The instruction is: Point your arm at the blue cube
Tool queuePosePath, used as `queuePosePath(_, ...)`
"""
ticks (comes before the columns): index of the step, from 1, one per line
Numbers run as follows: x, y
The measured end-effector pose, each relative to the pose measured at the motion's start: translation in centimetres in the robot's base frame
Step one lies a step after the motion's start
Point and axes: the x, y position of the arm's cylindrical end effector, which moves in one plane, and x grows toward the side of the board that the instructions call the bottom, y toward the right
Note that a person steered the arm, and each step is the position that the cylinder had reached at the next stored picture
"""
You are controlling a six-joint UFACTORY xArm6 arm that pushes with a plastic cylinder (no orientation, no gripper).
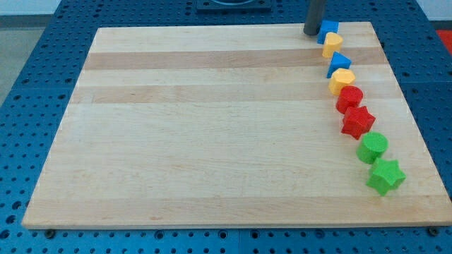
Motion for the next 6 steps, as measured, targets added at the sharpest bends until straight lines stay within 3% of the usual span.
queuePosePath(4, -2.5, -0.2)
queuePosePath(6, -2.6, 3.3)
